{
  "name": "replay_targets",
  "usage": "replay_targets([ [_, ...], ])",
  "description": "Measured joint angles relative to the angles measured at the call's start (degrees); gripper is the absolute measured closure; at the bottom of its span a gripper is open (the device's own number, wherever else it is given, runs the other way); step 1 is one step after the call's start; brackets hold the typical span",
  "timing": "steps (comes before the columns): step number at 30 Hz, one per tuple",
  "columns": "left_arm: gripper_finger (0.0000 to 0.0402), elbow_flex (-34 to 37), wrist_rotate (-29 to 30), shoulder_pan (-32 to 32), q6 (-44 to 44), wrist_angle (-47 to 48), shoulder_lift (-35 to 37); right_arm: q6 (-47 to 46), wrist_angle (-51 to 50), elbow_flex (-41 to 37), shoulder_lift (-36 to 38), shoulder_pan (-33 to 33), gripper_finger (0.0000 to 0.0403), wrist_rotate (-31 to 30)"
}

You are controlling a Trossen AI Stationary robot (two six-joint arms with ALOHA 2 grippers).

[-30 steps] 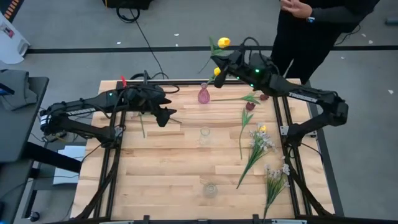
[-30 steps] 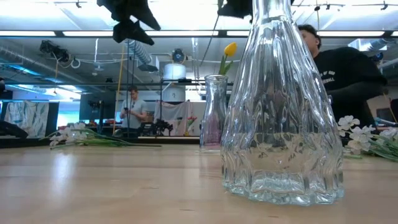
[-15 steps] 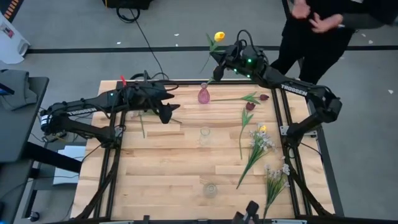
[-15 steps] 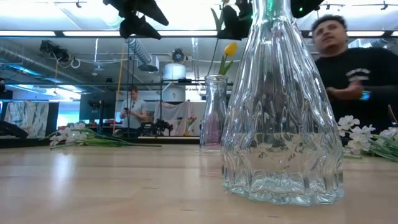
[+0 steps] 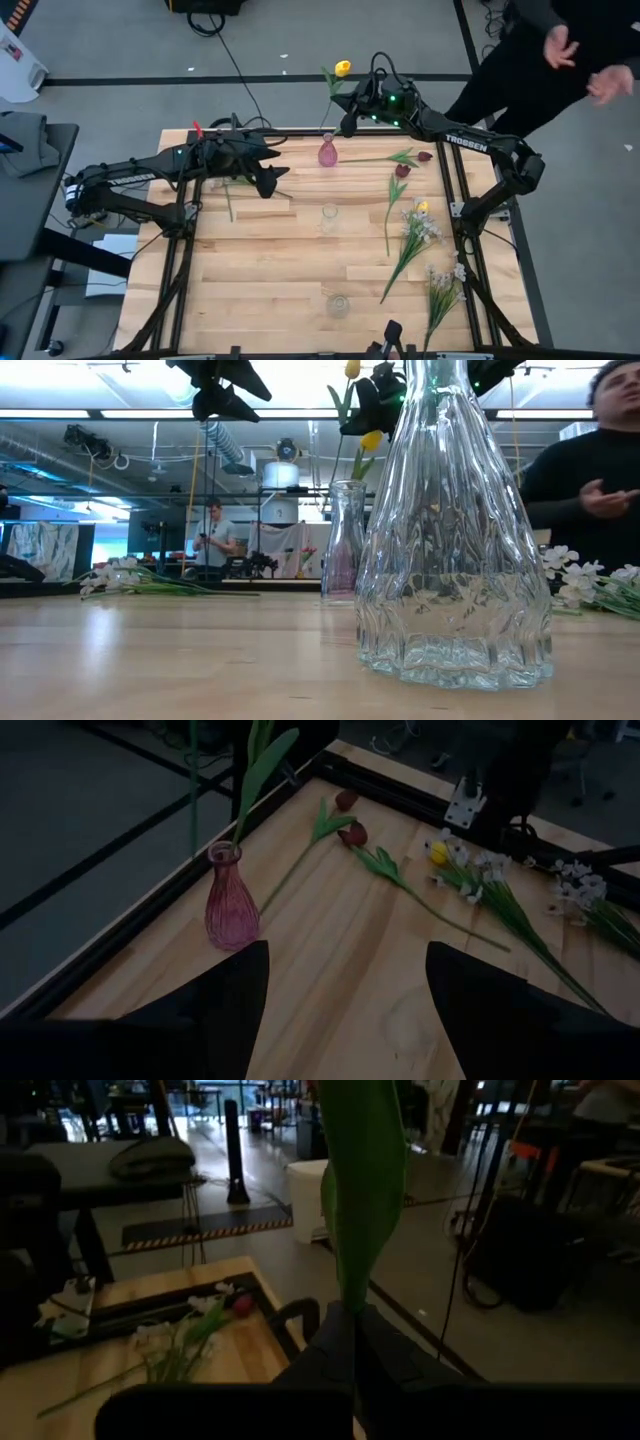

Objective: Sort flowers into vase by color
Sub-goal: Put the yellow flower into the pink transparent vase

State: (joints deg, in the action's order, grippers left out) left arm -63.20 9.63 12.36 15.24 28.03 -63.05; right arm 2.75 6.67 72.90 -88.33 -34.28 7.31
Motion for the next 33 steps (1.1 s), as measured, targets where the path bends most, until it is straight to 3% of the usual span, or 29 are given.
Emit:
replay_targets([
  [13,0.0127,0.0,0.02,0.0,0.0,0.15,0.0,1.35,-1.07,0.28,-0.01,-0.04,0.0396,-0.17],
  [19,0.0127,0.0,0.02,0.0,0.0,0.16,0.0,2.76,-1.12,6.13,0.0,-0.5,0.0396,-0.15],
  [25,0.0127,0.0,0.02,0.0,0.0,0.15,0.0,6.32,-11.09,12.73,0.04,-3.85,0.0396,-2.58],
  [33,0.0127,0.0,0.02,0.0,0.0,0.15,0.0,1.23,-14.39,14.23,-0.21,-9.43,0.0396,7.36],
])
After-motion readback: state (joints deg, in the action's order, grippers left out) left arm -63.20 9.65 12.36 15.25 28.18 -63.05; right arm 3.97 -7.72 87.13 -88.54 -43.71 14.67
